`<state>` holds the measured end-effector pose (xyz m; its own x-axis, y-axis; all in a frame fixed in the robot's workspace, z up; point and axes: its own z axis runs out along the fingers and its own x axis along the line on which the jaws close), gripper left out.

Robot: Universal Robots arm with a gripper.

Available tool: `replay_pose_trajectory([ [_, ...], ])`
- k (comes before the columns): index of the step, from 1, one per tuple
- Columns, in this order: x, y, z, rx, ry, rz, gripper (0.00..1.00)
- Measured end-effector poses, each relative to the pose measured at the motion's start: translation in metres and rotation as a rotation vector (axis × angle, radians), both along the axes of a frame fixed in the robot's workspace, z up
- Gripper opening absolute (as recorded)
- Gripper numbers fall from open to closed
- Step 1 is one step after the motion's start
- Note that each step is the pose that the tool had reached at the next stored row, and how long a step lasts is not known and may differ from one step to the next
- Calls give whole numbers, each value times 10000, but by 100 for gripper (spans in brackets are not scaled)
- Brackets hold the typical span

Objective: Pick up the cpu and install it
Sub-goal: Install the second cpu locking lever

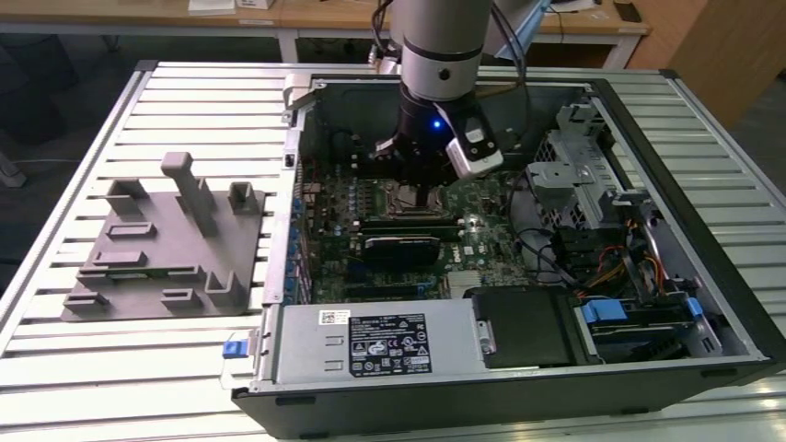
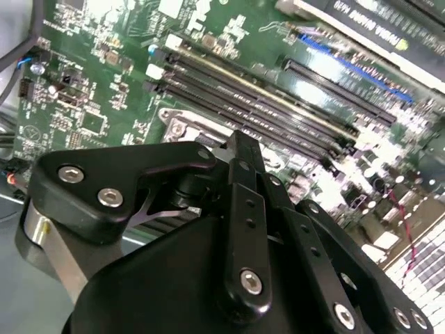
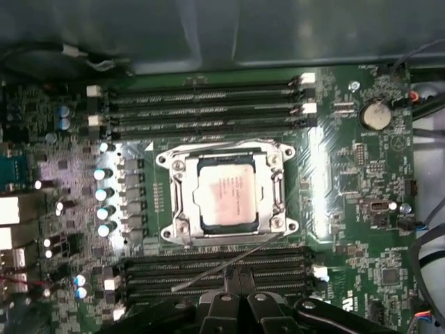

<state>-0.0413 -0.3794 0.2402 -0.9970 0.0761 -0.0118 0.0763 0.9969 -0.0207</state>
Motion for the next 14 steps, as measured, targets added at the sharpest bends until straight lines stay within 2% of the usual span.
replay_pose_trajectory([
  [4, -54, -10, -21, 21, -1, 124, 11],
  [11, -56, -11, -21, 20, -1, 145, 11],
  [12, -56, -11, -21, 30, 0, 144, 11],
  [14, -57, -11, -35, 116, -1, 144, 11],
])
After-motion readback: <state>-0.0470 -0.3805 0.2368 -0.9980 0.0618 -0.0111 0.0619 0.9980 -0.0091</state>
